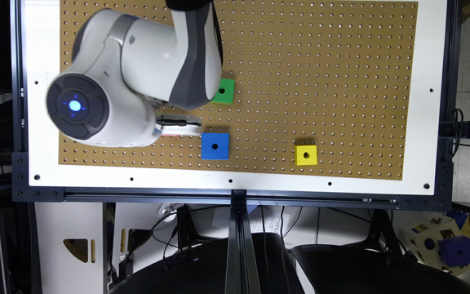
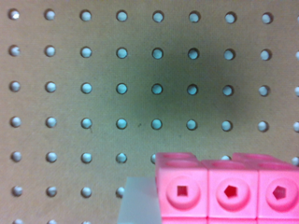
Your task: Pick up pink block.
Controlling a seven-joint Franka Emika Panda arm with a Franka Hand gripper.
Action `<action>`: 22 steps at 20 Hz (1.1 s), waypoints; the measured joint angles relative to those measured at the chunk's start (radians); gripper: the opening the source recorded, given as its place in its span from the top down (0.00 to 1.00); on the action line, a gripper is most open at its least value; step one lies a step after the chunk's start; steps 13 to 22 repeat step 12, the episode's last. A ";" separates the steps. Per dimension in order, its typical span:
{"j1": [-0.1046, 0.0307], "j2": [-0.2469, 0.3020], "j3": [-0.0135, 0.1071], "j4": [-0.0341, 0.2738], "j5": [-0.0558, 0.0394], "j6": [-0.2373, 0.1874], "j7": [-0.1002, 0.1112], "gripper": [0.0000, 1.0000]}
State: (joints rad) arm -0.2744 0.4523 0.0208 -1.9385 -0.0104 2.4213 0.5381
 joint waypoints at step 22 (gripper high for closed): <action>0.000 -0.079 0.000 -0.001 0.0001 -0.077 0.000 1.00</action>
